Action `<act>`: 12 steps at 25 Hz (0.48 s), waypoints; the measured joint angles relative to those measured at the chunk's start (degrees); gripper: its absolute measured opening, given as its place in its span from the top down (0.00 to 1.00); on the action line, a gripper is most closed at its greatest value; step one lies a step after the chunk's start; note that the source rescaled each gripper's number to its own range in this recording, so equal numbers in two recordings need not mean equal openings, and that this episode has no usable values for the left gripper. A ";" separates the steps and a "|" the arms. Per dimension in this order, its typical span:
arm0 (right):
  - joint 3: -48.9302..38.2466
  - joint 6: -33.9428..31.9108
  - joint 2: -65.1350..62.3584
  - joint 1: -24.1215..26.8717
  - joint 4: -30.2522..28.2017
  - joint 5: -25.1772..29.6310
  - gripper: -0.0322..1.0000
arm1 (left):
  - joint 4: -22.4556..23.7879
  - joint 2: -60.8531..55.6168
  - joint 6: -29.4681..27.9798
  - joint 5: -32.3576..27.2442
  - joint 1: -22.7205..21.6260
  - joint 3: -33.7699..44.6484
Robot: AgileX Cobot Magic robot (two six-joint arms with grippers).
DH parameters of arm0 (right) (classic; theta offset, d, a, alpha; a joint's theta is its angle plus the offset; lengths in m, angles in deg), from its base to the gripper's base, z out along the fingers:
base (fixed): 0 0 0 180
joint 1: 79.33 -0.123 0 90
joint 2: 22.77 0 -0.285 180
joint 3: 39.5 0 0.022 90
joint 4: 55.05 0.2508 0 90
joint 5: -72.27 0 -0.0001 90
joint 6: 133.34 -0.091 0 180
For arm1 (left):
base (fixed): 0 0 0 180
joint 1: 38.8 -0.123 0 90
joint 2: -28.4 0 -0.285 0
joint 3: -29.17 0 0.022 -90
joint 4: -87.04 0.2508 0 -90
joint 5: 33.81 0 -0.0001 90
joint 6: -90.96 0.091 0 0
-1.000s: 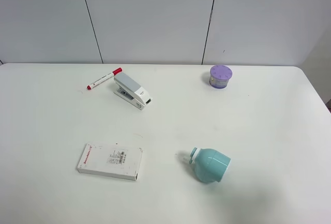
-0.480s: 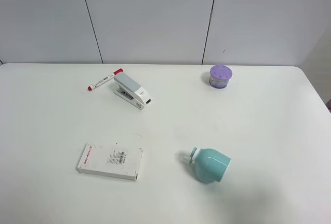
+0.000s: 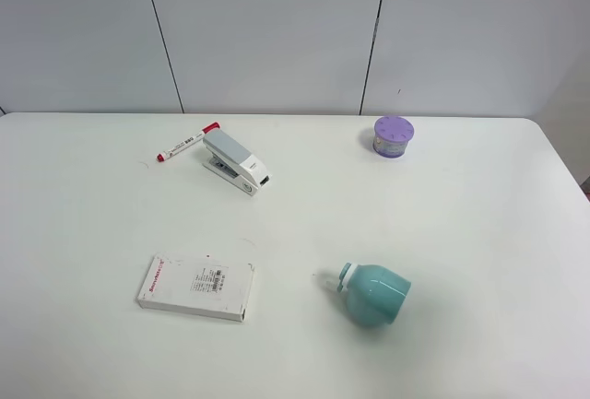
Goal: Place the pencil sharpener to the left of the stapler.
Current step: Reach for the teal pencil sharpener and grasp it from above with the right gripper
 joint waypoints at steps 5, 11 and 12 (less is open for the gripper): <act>9.02 4.68 20.85 -10.77 0.59 3.12 0.00 | 0.00 0.00 0.00 0.00 0.00 0.00; 9.86 8.87 39.14 -22.00 -0.38 0.00 0.00 | 0.00 0.00 0.00 0.00 0.00 0.00; 9.86 9.53 42.06 -23.41 -0.32 -1.02 0.00 | 0.00 0.00 0.00 0.00 0.00 0.00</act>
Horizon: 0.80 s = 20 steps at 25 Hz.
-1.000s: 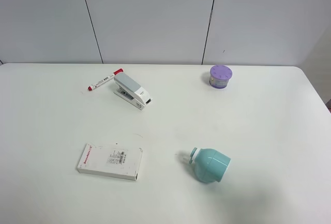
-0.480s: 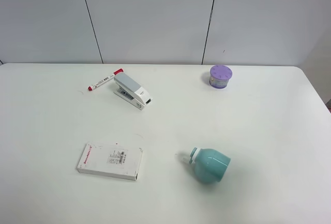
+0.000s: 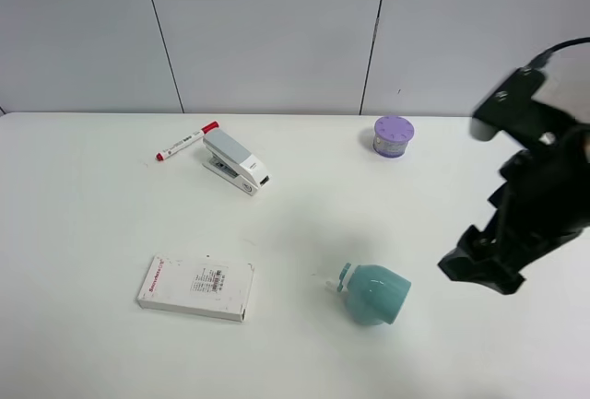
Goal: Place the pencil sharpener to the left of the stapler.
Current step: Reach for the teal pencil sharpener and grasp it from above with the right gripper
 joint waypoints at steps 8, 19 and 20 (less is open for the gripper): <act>0.00 6.09 16.88 -3.73 4.98 -8.79 0.00 | 0.00 0.00 0.00 0.00 0.00 0.00; 0.11 13.21 29.84 -6.57 7.97 -9.62 0.00 | 0.00 0.00 0.00 0.00 0.00 0.00; 0.11 13.34 30.59 -6.57 6.86 -9.67 0.00 | 0.00 0.00 0.00 0.00 0.00 0.00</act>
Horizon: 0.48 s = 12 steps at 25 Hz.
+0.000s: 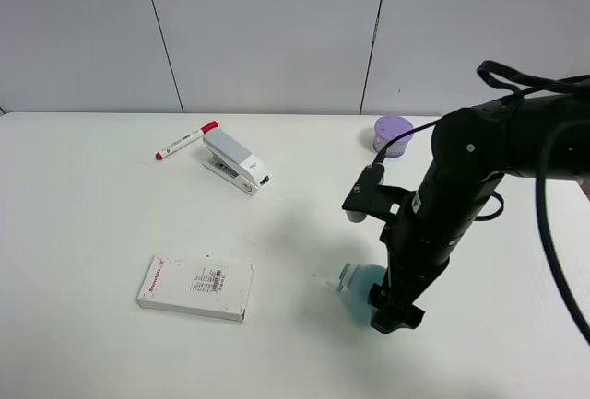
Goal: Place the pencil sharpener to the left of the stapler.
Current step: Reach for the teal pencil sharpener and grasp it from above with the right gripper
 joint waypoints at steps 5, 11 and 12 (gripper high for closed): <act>2.07 0.05 3.00 0.00 -3.26 -0.49 0.00 | 0.00 0.00 0.00 0.00 0.00 0.00; 4.03 -1.41 8.20 0.00 -3.94 -0.79 0.00 | 0.00 0.00 0.00 0.00 0.00 0.00; 4.03 -2.08 8.78 -0.18 -4.02 -0.99 0.00 | 0.00 0.00 0.00 0.00 0.00 0.00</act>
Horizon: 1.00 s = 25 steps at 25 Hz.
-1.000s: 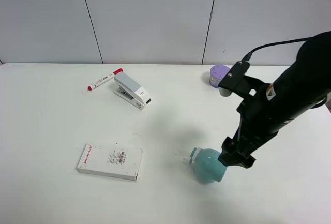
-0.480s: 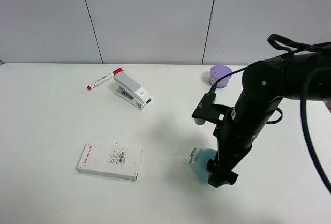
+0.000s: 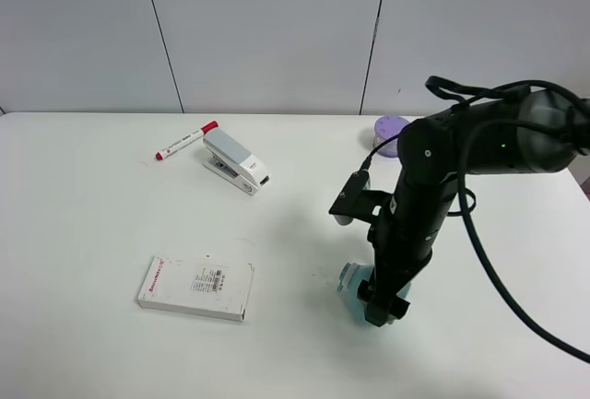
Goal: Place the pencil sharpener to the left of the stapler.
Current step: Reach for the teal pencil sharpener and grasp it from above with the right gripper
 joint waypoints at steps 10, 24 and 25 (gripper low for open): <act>0.78 -4.78 3.12 -2.48 1.19 -1.59 0.00 | 0.00 0.00 0.00 0.00 0.00 0.00; 0.92 -7.96 4.96 -2.48 -1.14 -1.93 0.00 | 0.00 0.00 0.00 0.00 0.00 0.00; 0.92 -8.11 5.22 -2.48 -1.33 -1.88 0.00 | 0.00 0.00 0.00 0.00 0.00 0.00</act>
